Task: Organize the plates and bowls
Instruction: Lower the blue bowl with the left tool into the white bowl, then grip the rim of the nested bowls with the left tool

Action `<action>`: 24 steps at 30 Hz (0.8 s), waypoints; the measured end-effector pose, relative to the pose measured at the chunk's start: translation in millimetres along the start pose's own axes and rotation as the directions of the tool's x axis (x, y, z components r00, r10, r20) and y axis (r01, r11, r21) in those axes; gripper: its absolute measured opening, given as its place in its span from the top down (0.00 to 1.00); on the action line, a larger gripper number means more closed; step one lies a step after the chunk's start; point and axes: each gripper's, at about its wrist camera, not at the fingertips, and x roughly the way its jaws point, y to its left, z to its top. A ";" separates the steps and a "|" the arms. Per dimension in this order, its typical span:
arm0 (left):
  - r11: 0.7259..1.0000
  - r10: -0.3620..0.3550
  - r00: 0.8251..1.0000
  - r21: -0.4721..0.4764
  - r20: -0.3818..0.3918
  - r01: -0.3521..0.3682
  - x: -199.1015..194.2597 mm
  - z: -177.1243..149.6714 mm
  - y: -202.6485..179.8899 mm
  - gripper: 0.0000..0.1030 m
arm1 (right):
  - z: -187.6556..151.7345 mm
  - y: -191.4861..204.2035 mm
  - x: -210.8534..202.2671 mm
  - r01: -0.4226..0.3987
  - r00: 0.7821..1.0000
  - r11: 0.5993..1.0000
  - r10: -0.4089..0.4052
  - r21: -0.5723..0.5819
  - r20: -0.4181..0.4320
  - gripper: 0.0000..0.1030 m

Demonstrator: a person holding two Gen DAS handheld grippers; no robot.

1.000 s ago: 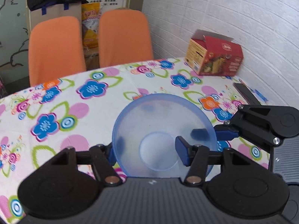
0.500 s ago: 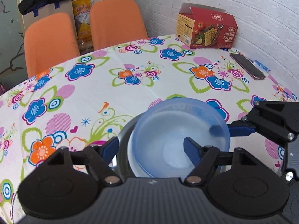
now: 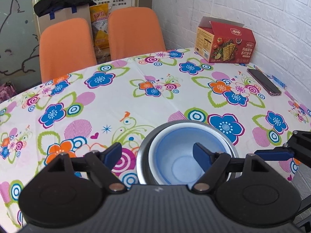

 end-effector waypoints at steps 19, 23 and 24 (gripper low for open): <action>0.993 0.105 0.992 -0.063 0.069 -0.100 -17.3 -9.7 -2.9 0.18 | -11.1 -8.6 -8.2 0.186 0.966 0.956 -0.220 0.228 0.136 0.42; 0.992 0.110 0.993 -0.063 0.035 -0.107 -3.7 -8.3 1.0 0.10 | -10.5 -13.3 -0.4 0.163 0.973 0.959 -0.195 0.234 0.124 0.41; 0.992 0.113 0.993 -0.055 0.030 -0.111 -0.8 -8.1 2.0 0.10 | -10.5 -14.2 1.6 0.160 0.974 0.959 -0.192 0.235 0.121 0.41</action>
